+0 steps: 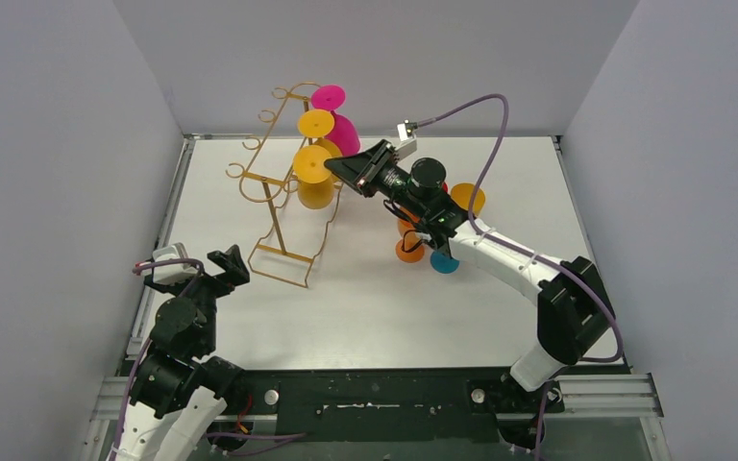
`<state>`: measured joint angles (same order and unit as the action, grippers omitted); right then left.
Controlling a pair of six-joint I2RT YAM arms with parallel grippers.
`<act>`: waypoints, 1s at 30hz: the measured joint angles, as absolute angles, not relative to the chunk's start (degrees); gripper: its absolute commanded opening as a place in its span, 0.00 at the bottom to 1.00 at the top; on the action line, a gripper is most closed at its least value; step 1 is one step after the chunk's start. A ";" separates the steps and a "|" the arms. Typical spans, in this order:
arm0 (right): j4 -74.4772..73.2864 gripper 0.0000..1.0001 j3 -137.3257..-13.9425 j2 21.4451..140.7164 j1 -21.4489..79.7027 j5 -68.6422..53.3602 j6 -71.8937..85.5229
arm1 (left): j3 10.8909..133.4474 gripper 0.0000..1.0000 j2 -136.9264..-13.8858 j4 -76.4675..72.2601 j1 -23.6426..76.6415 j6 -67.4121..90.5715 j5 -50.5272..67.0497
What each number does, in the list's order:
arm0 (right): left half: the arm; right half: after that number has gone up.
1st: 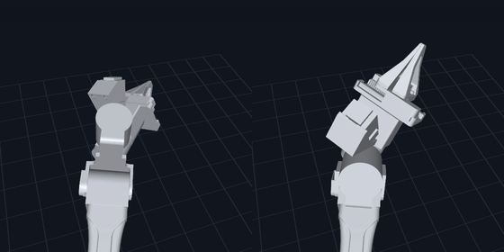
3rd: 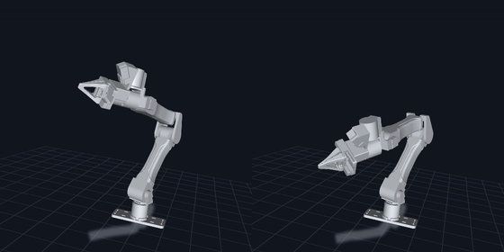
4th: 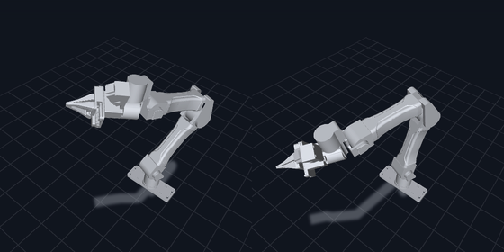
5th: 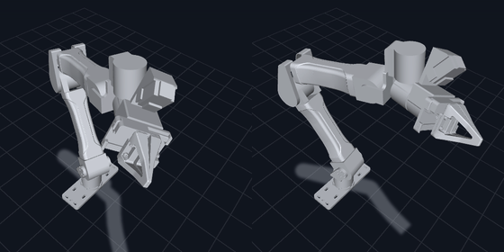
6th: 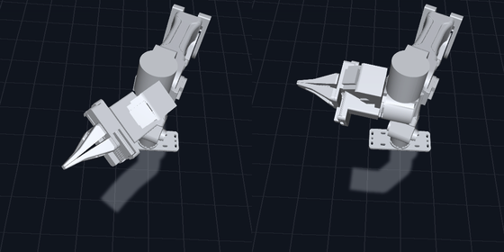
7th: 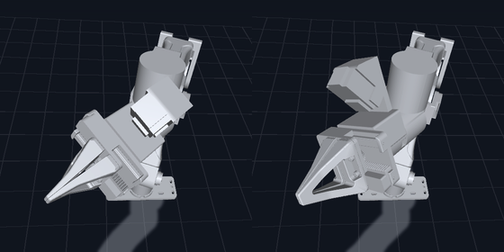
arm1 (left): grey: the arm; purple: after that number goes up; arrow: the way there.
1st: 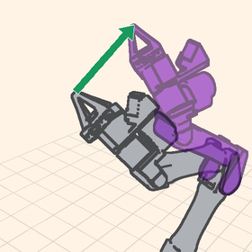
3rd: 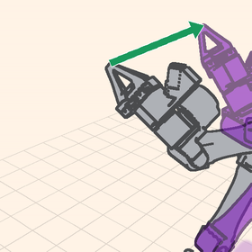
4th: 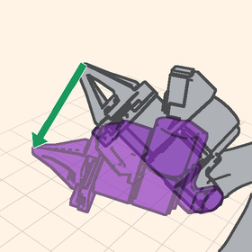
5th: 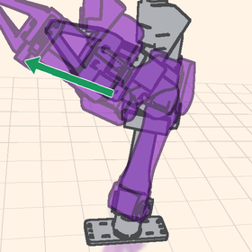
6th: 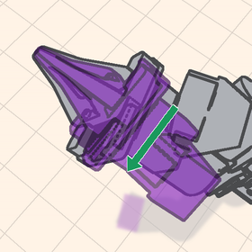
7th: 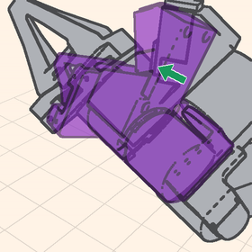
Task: Take the wine glass off the wine glass rack
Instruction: Pick up the wine glass from the wine rack.
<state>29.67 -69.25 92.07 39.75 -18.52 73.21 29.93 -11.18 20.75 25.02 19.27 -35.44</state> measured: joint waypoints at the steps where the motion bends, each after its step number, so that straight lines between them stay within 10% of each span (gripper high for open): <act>1: 30.22 0.00 -69.10 92.01 39.72 -18.52 73.34 | 29.93 0.97 -11.22 20.75 25.02 19.27 -35.42; 30: 24.45 0.00 -57.10 75.94 43.62 -14.15 58.48 | 39.09 0.97 -12.78 27.99 24.53 19.20 -22.94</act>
<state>24.45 -57.10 75.94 43.62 -14.15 58.48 39.09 -12.78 27.99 24.53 19.20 -22.94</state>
